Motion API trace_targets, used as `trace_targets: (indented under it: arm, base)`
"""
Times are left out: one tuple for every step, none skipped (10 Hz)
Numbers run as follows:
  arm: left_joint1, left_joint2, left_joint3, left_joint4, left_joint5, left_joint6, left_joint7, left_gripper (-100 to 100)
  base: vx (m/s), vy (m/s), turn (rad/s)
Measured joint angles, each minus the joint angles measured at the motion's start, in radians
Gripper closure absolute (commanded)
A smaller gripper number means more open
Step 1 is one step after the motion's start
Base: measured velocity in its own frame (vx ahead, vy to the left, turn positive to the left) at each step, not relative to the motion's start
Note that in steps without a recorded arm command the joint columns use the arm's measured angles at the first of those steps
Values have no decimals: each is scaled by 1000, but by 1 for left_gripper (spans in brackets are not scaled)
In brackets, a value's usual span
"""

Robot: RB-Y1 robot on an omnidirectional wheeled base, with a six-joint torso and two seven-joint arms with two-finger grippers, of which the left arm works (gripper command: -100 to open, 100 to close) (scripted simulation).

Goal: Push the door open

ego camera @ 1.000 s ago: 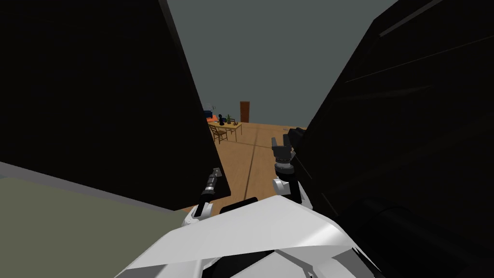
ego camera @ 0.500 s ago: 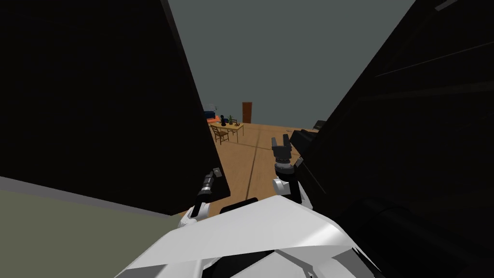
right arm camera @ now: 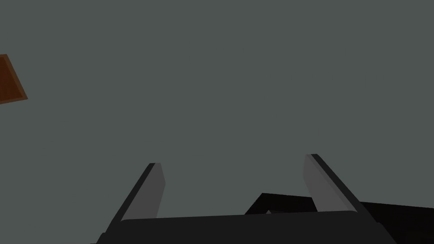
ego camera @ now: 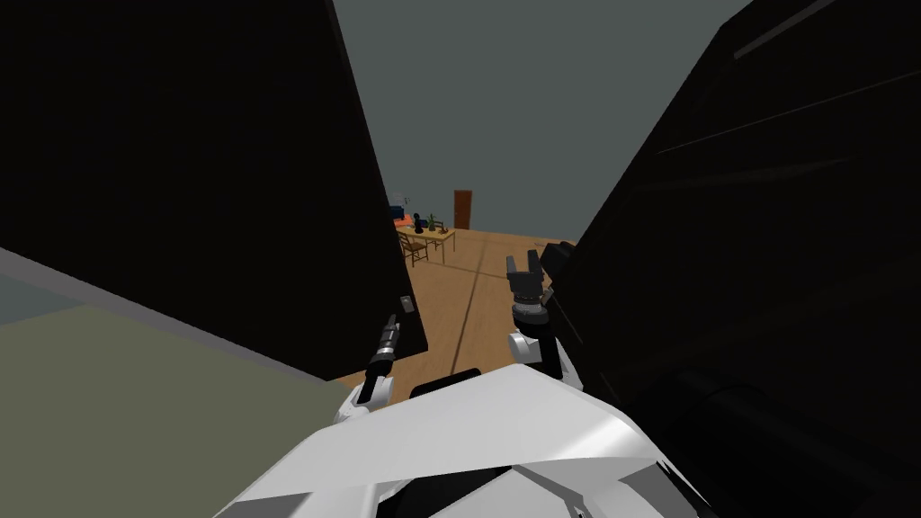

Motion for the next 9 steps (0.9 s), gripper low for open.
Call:
trace_targets:
  arm:
    - [3, -6, -1, -7, 1, 4, 2, -100]
    - [0, -12, -1, -6, 3, 6, 5, -100]
    - [1, -12, -1, -5, 3, 6, 5, -100]
    - [2, -8, 0, -4, 4, 4, 5, -100]
    - [1, -6, 2, -1, 5, 1, 4, -100]
    - [2, -5, 3, -2, 5, -1, 2, -100]
    - [1, -4, 6, 3, 6, -5, 0, -100]
    - [-1, -3, 8, 8, 8, -10, -2, -100]
    - [4, -4, 10, 3, 8, -12, -4, -100]
  base:
    - [-261, -58, 39]
    - [-120, -30, 8]
    - [103, -7, -31]
    - [166, -6, -21]
    - [169, -25, -19]
    - [227, 1, -18]
    - [232, 21, -29]
    - [206, 10, -34]
    - [228, -1, -32]
